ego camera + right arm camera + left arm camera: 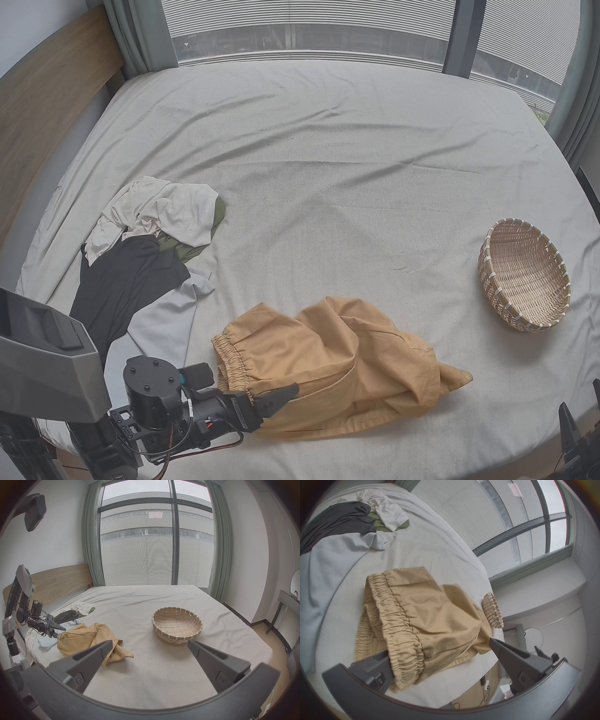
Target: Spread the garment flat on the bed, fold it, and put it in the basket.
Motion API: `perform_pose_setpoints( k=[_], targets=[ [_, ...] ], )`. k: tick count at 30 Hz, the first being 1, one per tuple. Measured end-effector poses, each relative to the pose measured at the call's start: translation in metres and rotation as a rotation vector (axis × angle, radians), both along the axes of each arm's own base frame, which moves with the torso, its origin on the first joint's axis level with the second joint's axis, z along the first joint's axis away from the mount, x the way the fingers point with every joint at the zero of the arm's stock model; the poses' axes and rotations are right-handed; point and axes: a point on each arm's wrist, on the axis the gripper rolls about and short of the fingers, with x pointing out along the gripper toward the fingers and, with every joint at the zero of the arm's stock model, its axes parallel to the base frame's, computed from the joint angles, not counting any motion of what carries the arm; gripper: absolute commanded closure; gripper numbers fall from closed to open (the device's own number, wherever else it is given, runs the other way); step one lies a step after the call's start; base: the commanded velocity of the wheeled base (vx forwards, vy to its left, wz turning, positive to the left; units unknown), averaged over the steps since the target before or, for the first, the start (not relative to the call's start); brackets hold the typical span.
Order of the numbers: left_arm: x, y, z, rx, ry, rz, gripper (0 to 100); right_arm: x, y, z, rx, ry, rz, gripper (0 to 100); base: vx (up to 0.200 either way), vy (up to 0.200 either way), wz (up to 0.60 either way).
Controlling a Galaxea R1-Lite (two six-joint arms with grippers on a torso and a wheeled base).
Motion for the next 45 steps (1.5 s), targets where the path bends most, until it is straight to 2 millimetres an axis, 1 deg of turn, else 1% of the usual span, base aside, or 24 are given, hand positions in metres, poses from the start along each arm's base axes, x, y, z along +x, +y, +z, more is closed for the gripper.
perform_pose_setpoints(
  k=[9,10,18,23,30,34,41,45],
  targets=[
    [0.001,-0.003,-0.008,0.037,0.004,-0.02,0,0.0,0.0,0.0,0.0,0.0,0.0,0,0.0,0.0,0.0],
    [0.001,-0.003,-0.009,0.038,0.005,-0.02,100,0.0,0.0,0.0,0.0,0.0,0.0,0,0.0,0.0,0.0],
    [0.003,-0.003,-0.007,0.029,-0.006,-0.013,100,0.0,0.0,0.0,0.0,0.0,0.0,0,0.0,0.0,0.0],
    [0.004,-0.003,0.002,0.004,-0.036,-0.008,100,0.0,0.0,0.0,0.0,0.0,0.0,0,0.0,0.0,0.0],
    [0.007,-0.001,0.025,-0.062,-0.115,0.003,100,0.0,0.0,0.0,0.0,0.0,0.0,0,0.0,0.0,0.0],
    [0.013,0.002,0.039,-0.108,-0.163,0.013,100,0.0,0.0,0.0,0.0,0.0,0.0,0,0.0,0.0,0.0],
    [0.02,0.01,0.061,-0.183,-0.233,-0.032,100,0.0,0.0,0.0,-0.002,0.0,-0.001,0,0.0,0.0,0.0],
    [0.022,0.017,0.078,-0.234,-0.283,-0.076,100,0.0,0.0,0.0,-0.005,0.0,-0.001,0,0.0,0.0,0.0]
  ],
)
